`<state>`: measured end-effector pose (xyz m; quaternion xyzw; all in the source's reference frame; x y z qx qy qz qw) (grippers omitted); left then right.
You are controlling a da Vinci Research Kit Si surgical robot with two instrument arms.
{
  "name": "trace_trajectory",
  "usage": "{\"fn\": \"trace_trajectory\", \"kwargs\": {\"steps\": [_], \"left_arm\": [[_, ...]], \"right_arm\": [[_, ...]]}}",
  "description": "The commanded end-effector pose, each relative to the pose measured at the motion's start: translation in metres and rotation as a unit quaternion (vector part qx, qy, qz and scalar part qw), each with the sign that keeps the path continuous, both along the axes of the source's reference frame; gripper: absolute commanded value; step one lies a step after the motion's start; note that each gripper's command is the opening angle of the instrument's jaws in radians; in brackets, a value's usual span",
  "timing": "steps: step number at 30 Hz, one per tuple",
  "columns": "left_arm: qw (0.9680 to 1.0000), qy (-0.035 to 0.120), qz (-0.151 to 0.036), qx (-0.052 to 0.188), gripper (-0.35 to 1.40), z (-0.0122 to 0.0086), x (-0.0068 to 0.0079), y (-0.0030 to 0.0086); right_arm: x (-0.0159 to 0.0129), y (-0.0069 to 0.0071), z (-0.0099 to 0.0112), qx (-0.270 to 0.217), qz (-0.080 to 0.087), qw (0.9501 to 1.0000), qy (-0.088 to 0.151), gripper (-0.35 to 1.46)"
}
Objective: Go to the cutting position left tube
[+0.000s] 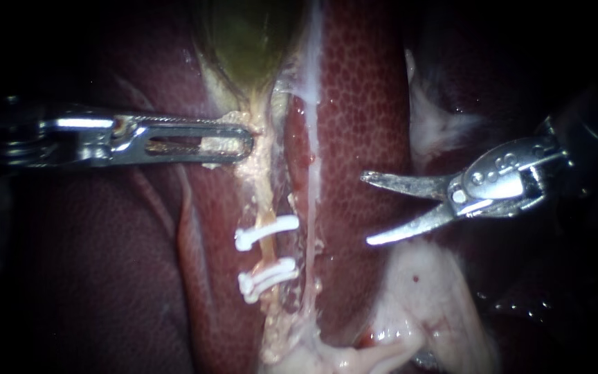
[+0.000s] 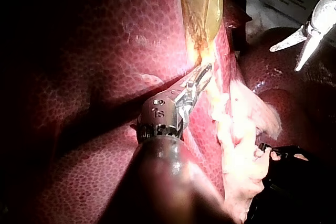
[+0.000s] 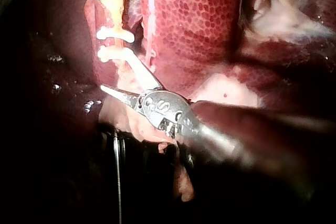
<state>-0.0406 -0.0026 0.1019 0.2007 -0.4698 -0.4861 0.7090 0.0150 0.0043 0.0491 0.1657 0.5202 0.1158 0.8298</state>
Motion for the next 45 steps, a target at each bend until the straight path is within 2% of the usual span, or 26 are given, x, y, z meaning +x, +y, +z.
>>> {"fn": "trace_trajectory", "kwargs": {"steps": [1, 7, 10, 12, 18, 22, 30, 36, 45], "left_arm": [[1.0000, 0.000, 0.000, 0.000, -0.35, 0.0000, 0.0000, 0.0000], [1.0000, -0.002, 0.002, 0.002, -0.35, -0.0008, 0.0008, 0.0003], [1.0000, -0.005, 0.005, 0.006, -0.35, -0.0022, 0.0021, 0.0007], [1.0000, -0.002, 0.001, 0.007, -0.35, -0.0034, 0.0031, 0.0013], [0.9998, -0.008, -0.016, 0.006, -0.35, -0.0062, 0.0054, 0.0026], [0.9998, -0.010, -0.018, 0.003, -0.35, -0.0069, 0.0059, 0.0028], [0.9998, -0.010, -0.019, 0.003, -0.35, -0.0071, 0.0059, 0.0027], [0.9998, -0.010, -0.019, 0.003, -0.35, -0.0071, 0.0059, 0.0028], [0.9998, -0.009, -0.019, 0.003, -0.35, -0.0071, 0.0058, 0.0027]], "right_arm": [[0.0000, 0.0000, 0.0000, 0.000, 0.000, 1.0000, 0.000, 1.43], [0.0001, 0.0000, 0.0000, 0.000, 0.000, 1.0000, 0.000, 1.43], [0.0001, 0.0000, 0.0001, 0.000, 0.000, 1.0000, 0.000, 1.43], [0.0001, 0.0000, 0.0001, 0.000, 0.000, 1.0000, 0.000, 1.43], [0.0001, 0.0000, 0.0001, 0.001, -0.001, 1.0000, 0.001, 1.43], [0.0002, 0.0001, 0.0002, 0.001, 0.000, 1.0000, 0.000, 1.43], [0.0005, 0.0000, 0.0006, 0.002, -0.004, 1.0000, 0.004, 1.43], [0.0022, -0.0012, 0.0027, 0.014, -0.012, 0.9997, 0.017, 1.43], [0.0064, -0.0044, 0.0085, 0.042, -0.034, 0.9985, 0.010, 1.43]]}}
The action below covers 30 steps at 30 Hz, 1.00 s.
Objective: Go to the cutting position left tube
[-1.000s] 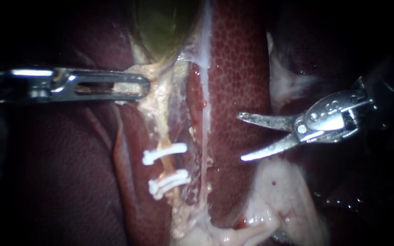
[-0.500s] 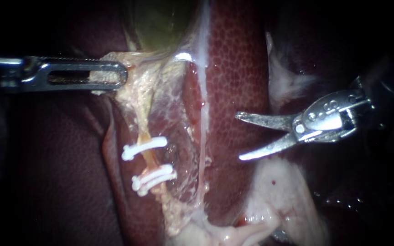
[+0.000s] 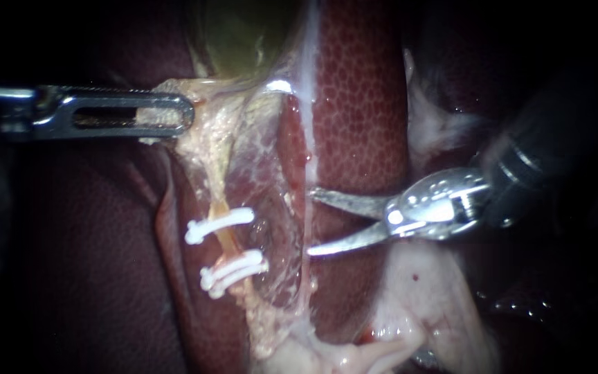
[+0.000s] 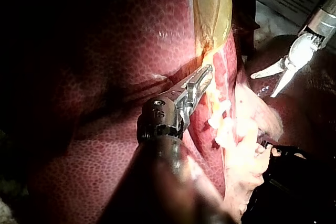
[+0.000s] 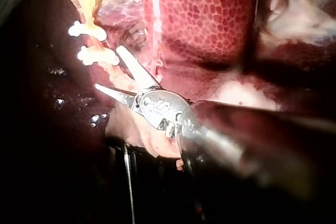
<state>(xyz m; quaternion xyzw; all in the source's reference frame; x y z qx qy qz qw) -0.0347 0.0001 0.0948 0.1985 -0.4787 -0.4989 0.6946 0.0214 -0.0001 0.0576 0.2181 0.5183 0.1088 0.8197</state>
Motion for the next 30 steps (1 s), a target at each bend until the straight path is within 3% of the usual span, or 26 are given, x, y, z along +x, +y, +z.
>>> {"fn": "trace_trajectory", "kwargs": {"steps": [1, 8, 14, 22, 30], "left_arm": [[1.0000, 0.000, 0.000, 0.000, -0.35, 0.0000, 0.0000, 0.0000], [1.0000, 0.001, -0.001, 0.000, -0.35, -0.0001, -0.0002, -0.0001], [1.0000, 0.001, -0.001, 0.000, -0.35, -0.0001, -0.0003, -0.0001], [1.0000, 0.001, -0.002, 0.000, -0.35, -0.0002, -0.0005, -0.0001], [1.0000, 0.001, -0.002, 0.000, -0.35, -0.0002, -0.0005, -0.0001]], "right_arm": [[0.0004, -0.0003, 0.0006, 0.003, -0.004, 1.0000, 0.000, 1.43], [0.0035, -0.0030, 0.0049, 0.026, -0.021, 0.9994, -0.008, 1.43], [0.0054, -0.0043, 0.0068, 0.038, -0.032, 0.9987, -0.009, 1.43], [0.0071, -0.0047, 0.0073, 0.048, -0.038, 0.9981, -0.005, 1.43], [0.0085, -0.0046, 0.0073, 0.066, -0.055, 0.9963, 0.009, 1.43]]}}
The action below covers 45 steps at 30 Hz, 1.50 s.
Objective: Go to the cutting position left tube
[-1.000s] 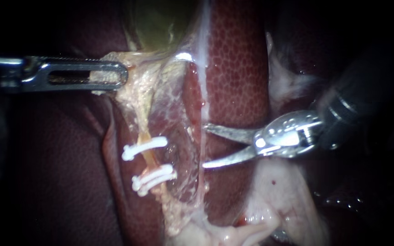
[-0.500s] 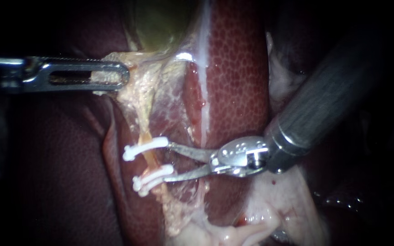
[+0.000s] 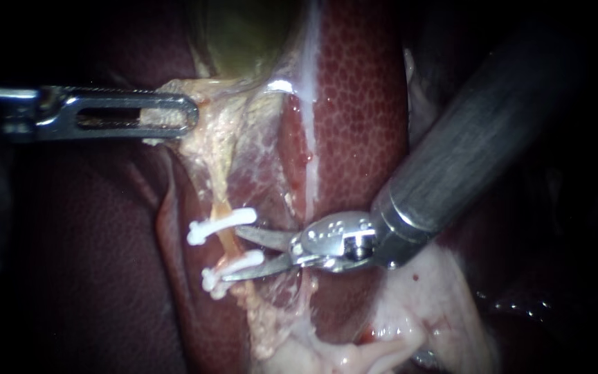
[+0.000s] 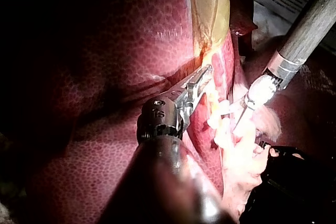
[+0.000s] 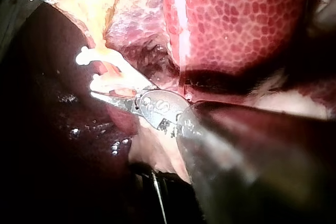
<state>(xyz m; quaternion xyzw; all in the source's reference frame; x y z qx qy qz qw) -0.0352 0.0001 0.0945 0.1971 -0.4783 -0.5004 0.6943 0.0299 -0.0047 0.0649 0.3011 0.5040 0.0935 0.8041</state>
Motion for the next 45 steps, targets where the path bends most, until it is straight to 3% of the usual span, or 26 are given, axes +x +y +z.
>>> {"fn": "trace_trajectory", "kwargs": {"steps": [1, 12, 19, 27, 40, 45], "left_arm": [[1.0000, 0.000, 0.000, 0.000, -0.35, 0.0000, 0.0000, 0.0000], [1.0000, 0.000, 0.000, 0.000, -0.35, 0.0000, 0.0000, 0.0000], [1.0000, 0.000, 0.000, 0.000, -0.35, 0.0000, -0.0001, 0.0000], [1.0000, 0.000, 0.000, 0.000, -0.35, 0.0000, -0.0001, 0.0000], [1.0000, 0.001, -0.001, 0.000, -0.35, 0.0001, -0.0003, 0.0000], [1.0000, 0.001, -0.001, 0.000, -0.35, 0.0001, -0.0004, 0.0000]], "right_arm": [[0.0001, 0.0000, 0.0000, 0.001, 0.001, 1.0000, 0.004, 1.42], [0.0008, 0.0001, -0.0004, 0.013, -0.005, 0.9998, 0.016, 1.42], [0.0019, 0.0002, -0.0002, 0.022, -0.018, 0.9992, 0.030, 1.38], [0.0034, 0.0004, 0.0000, 0.030, -0.012, 0.9990, 0.030, 1.38], [0.0058, 0.0008, 0.0006, 0.078, 0.017, 0.9963, 0.033, 1.35], [0.0065, 0.0004, 0.0010, 0.089, 0.019, 0.9954, 0.029, 1.33]]}}
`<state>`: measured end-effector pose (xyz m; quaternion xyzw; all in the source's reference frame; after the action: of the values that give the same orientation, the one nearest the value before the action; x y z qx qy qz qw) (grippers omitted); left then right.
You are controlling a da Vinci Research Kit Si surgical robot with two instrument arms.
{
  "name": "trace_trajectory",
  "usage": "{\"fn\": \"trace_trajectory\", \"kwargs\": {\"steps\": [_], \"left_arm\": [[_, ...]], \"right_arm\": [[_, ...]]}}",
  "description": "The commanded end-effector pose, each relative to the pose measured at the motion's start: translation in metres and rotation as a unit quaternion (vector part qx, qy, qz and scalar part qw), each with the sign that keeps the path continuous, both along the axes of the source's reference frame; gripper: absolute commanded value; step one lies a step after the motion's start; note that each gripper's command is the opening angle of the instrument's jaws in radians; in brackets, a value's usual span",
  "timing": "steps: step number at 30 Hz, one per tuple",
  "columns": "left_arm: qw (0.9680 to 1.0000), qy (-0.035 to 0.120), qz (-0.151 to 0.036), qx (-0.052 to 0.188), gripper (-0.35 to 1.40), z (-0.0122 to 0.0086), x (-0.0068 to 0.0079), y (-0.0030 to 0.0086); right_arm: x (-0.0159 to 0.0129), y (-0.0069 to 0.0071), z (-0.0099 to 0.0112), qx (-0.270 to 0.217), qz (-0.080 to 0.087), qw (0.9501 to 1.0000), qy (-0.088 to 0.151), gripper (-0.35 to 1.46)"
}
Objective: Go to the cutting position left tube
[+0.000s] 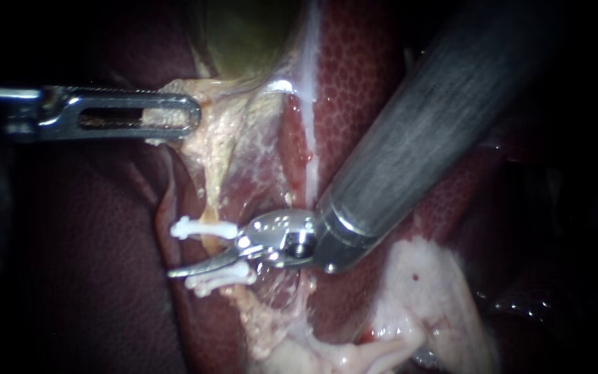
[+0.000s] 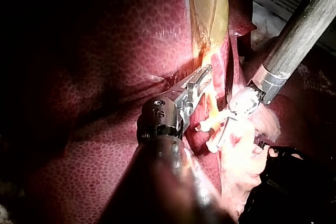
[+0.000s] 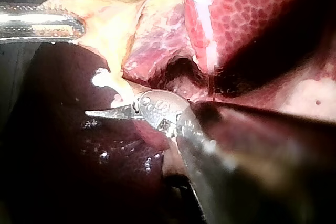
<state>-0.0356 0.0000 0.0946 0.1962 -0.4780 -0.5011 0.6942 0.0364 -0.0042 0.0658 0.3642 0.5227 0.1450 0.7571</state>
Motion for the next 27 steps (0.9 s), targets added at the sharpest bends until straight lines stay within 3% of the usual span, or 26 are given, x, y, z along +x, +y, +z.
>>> {"fn": "trace_trajectory", "kwargs": {"steps": [1, 27], "left_arm": [[1.0000, 0.000, 0.000, 0.000, -0.35, 0.0000, 0.0000, 0.0000], [1.0000, 0.000, 0.000, 0.000, -0.35, -0.0001, -0.0001, 0.0000]], "right_arm": [[0.0001, -0.0001, 0.0001, 0.000, -0.002, 1.0000, 0.000, 1.32], [0.0006, 0.0000, 0.0008, 0.007, -0.001, 1.0000, 0.001, 1.30]]}}
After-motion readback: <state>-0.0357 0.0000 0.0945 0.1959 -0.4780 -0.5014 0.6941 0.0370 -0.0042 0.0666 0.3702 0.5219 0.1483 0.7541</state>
